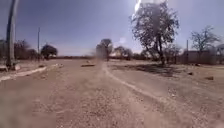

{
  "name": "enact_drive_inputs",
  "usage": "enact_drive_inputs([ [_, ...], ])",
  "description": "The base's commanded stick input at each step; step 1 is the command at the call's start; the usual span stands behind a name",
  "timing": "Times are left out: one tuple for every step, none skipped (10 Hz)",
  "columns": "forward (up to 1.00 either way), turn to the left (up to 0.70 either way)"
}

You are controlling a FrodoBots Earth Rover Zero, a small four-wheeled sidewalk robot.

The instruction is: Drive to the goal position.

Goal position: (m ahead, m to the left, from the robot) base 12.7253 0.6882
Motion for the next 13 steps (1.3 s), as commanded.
enact_drive_inputs([
  [1.00,0.00],
  [1.00,0.00],
  [1.00,0.00],
  [1.00,0.00],
  [1.00,0.00],
  [1.00,0.00],
  [1.00,0.00],
  [1.00,0.00],
  [1.00,0.00],
  [1.00,0.00],
  [1.00,0.00],
  [1.00,0.00],
  [1.00,0.00],
])
